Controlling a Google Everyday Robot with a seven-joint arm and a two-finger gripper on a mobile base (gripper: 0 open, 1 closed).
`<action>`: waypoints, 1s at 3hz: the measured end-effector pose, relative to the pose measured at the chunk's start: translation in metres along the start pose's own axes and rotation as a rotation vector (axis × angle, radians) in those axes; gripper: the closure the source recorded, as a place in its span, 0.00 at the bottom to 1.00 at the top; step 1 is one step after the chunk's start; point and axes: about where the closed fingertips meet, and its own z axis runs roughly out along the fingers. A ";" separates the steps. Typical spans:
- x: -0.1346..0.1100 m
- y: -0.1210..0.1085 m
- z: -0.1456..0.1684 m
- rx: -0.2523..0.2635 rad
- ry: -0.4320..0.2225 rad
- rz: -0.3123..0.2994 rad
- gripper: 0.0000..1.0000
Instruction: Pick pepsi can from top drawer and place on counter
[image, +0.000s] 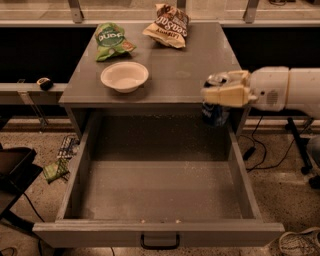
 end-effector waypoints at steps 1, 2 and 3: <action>-0.034 -0.060 0.009 0.076 -0.051 0.085 1.00; -0.052 -0.107 0.024 0.157 -0.103 0.124 1.00; -0.060 -0.136 0.048 0.188 -0.134 0.078 1.00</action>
Offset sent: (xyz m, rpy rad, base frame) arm 0.1791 -0.0336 0.0505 0.1756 0.0139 -0.3275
